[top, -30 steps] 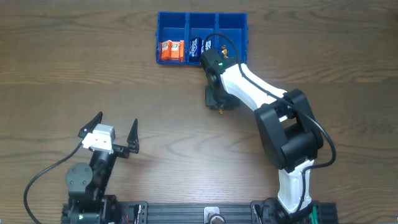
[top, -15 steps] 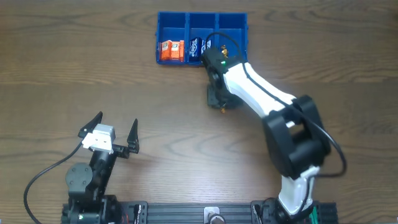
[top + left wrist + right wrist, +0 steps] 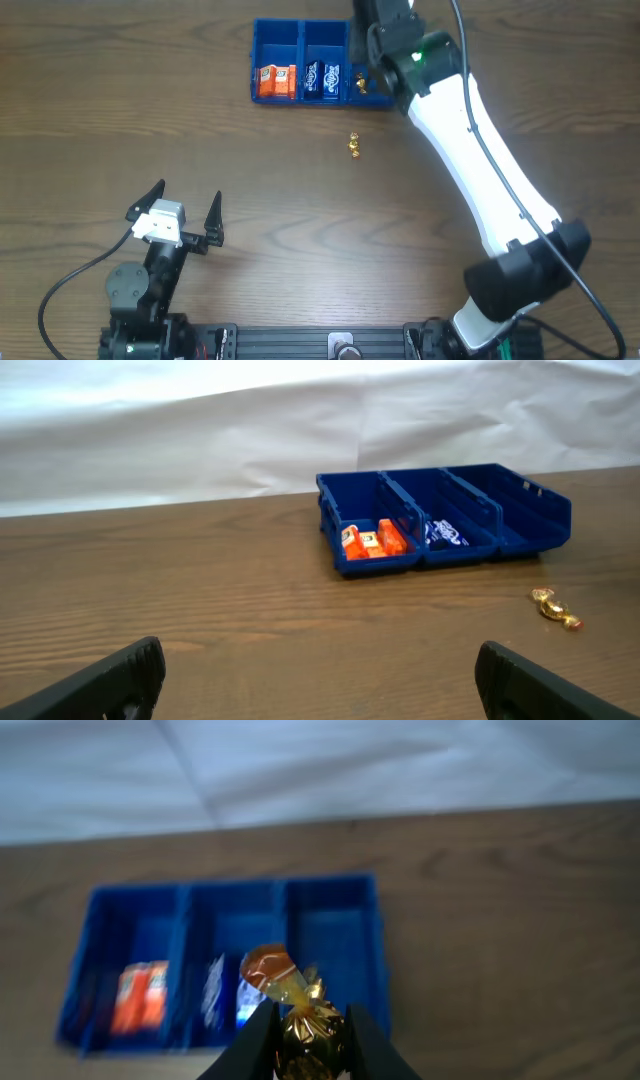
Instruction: Sort Candies Into Trays
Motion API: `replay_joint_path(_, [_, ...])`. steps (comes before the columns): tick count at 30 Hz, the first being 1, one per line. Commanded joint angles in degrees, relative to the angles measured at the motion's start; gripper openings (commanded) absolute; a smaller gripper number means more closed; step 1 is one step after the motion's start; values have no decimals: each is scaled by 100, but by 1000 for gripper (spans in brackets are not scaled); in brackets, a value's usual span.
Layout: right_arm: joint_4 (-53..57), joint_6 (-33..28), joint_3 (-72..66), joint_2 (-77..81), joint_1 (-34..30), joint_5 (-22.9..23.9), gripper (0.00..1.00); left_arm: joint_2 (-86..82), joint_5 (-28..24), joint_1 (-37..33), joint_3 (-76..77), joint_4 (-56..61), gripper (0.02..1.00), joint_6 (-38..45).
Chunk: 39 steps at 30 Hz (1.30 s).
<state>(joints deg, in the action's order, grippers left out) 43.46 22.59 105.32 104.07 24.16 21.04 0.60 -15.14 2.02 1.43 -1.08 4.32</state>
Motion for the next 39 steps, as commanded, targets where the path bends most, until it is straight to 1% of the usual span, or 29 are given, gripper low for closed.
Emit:
replay_joint_path(1, [-459, -254, -46, 905, -208, 210, 148, -42, -142, -24, -116, -186, 998, -48])
replay_joint_path(4, [-634, -251, -46, 1285, -251, 33, 148, -42, -142, -22, -116, -184, 996, -48])
replay_joint_path(11, [-750, -251, -46, 1532, -262, 35, 159, -42, -142, -22, -116, -184, 998, -48])
replay_joint_path(13, [-758, -251, -46, 1532, -262, 35, 251, -42, -142, -22, -116, -184, 998, -48])
replay_joint_path(14, [-754, -251, -46, 1532, -262, 35, 408, -42, -142, -22, -116, -184, 998, -48])
replay_joint_path(15, [-750, -251, -46, 1532, -262, 35, 595, -42, -142, -22, -116, -186, 998, -48])
replay_joint_path(16, [-748, -251, -46, 1532, -260, 33, 759, -42, -142, -22, -116, -184, 998, -48])
replay_joint_path(17, [-745, -251, -46, 1532, -260, 33, 956, -42, -142, -22, -116, -184, 998, -48])
replay_joint_path(18, [-741, -254, -46, 1532, -260, 33, 1000, -42, -142, -22, -116, -184, 998, -48])
replay_joint_path(24, [-671, -251, -46, 1532, -258, 31, 1000, -42, -142, -22, -116, -184, 998, -48])
replay_joint_path(28, [-374, -142, -44, 1414, -238, 24, 1000, -42, -142, -22, -116, -184, 998, -48])
replay_joint_path(31, [85, -136, -44, 1156, -181, -203, 1000, -42, -142, -24, -116, -184, 998, -48])
replay_joint_path(35, [1287, 345, -44, 691, -7, -339, 1000, -42, -142, -22, -116, -184, 998, -48])
replay_joint_path(38, [2013, 442, -57, 629, 138, -813, 1000, -42, -142, -24, -116, -186, 998, -48])
replay_joint_path(39, [2087, 439, -133, 651, 190, -938, 1000, -42, -142, -22, -116, -186, 998, -48])
